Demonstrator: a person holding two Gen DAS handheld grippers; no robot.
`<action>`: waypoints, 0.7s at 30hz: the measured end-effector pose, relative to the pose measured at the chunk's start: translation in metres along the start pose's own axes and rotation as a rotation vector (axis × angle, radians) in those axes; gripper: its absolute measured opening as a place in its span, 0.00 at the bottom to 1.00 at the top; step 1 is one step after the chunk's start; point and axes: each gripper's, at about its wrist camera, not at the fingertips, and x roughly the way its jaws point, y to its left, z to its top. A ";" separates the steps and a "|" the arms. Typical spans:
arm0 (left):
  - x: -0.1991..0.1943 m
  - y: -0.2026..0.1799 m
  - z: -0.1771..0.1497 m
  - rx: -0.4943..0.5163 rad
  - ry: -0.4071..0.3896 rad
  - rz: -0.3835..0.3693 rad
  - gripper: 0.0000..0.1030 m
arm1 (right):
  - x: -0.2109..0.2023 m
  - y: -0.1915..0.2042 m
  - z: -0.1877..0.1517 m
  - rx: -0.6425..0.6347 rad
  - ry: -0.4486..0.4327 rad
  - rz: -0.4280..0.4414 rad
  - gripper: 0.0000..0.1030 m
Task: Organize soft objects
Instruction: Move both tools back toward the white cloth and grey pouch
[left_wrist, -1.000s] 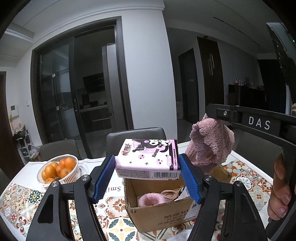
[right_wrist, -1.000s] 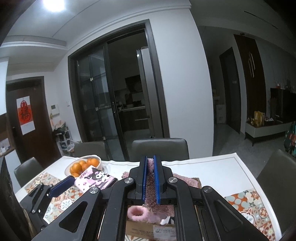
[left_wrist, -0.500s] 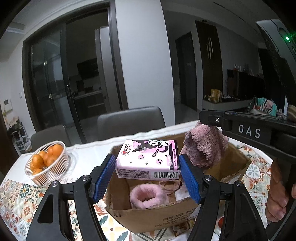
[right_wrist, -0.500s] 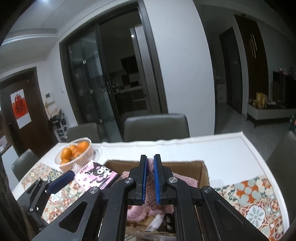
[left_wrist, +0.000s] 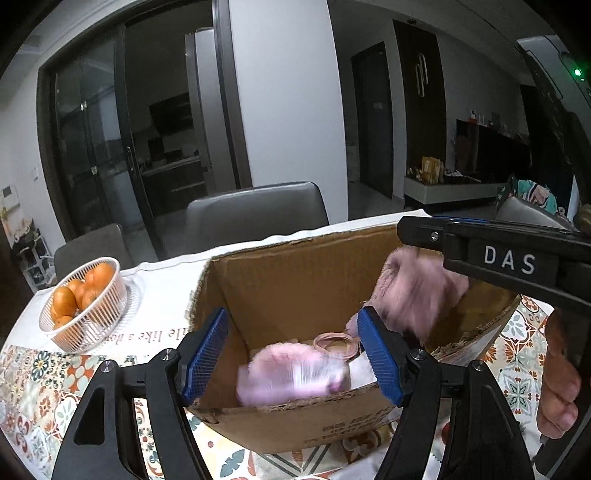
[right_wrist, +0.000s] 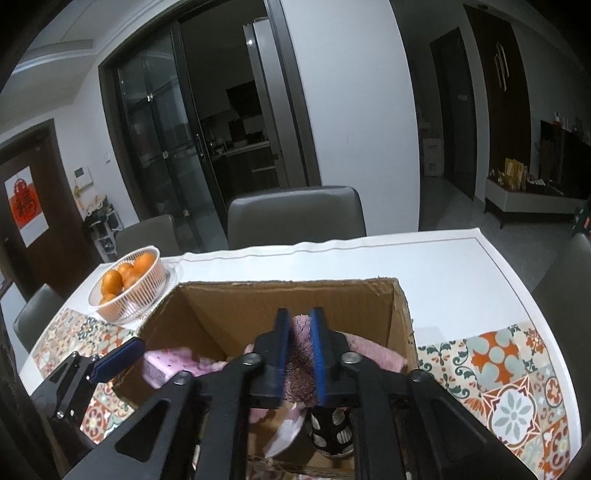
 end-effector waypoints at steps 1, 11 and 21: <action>-0.002 0.000 0.001 0.001 -0.005 0.006 0.73 | -0.002 0.002 0.001 -0.001 -0.006 -0.002 0.33; -0.045 0.007 0.001 -0.019 -0.063 0.044 0.75 | -0.041 0.008 0.000 0.008 -0.068 -0.035 0.43; -0.100 0.002 -0.006 -0.003 -0.113 0.047 0.75 | -0.093 0.015 -0.020 0.004 -0.102 -0.064 0.53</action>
